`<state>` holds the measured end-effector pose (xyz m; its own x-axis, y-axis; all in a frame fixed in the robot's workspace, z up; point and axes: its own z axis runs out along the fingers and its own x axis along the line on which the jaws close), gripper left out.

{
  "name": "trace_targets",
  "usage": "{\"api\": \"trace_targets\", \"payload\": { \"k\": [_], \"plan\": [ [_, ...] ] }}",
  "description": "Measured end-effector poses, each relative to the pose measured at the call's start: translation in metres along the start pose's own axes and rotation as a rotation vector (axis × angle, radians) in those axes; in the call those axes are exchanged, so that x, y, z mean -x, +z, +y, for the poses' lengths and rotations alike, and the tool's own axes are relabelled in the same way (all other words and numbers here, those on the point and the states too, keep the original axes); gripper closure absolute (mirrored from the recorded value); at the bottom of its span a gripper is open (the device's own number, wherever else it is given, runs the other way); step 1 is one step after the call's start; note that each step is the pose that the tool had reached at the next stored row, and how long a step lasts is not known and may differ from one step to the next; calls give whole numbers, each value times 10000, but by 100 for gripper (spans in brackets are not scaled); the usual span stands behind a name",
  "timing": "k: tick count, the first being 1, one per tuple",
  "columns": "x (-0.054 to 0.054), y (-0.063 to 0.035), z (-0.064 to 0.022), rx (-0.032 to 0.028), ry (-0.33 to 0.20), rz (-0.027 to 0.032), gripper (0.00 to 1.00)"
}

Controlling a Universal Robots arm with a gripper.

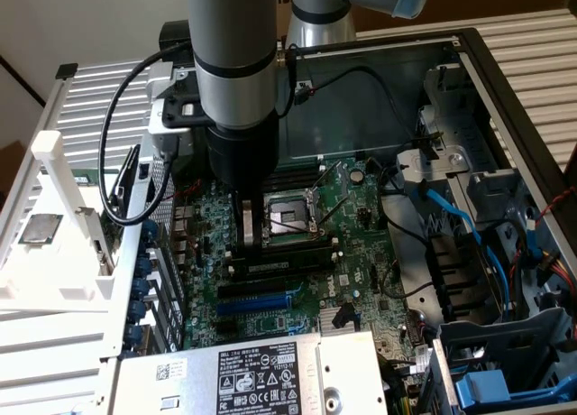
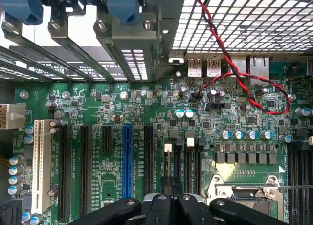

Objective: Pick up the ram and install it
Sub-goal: 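Press down the ram until it locks into place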

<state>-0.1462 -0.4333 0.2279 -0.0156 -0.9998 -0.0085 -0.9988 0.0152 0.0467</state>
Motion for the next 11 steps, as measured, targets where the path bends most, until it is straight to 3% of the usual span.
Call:
{"api": "trace_targets", "payload": {
  "k": [3, 7, 8, 11],
  "plan": [
    [1, -13, 0, -7, 0, -9, 90],
    [2, -197, -11, -1, 0, -1, 90],
    [3, -207, -32, -2, 0, -2, 90],
    [6, -248, -209, -2, 1, -2, 90]
  ]
}}
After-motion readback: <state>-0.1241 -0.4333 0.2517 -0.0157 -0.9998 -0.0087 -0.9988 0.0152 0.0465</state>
